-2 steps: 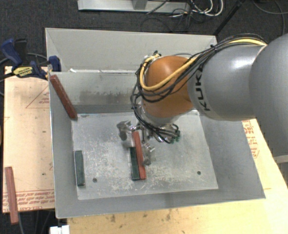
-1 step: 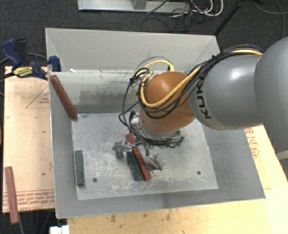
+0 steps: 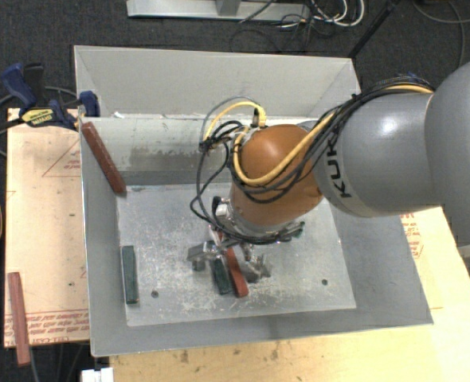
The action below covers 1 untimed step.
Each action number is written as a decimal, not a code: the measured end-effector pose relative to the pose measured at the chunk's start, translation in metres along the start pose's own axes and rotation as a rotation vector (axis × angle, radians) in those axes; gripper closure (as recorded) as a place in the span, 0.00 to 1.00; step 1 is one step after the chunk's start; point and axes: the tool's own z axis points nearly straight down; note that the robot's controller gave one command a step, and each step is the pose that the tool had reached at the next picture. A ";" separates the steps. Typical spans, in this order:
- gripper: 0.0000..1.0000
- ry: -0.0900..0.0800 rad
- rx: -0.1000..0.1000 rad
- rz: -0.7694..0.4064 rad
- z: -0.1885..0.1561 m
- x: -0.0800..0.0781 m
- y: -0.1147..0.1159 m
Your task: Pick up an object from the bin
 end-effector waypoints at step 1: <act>1.00 -0.001 0.000 0.002 0.000 0.000 0.000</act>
Offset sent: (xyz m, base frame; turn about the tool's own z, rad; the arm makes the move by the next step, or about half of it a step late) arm 0.0000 0.0000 0.0000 0.0000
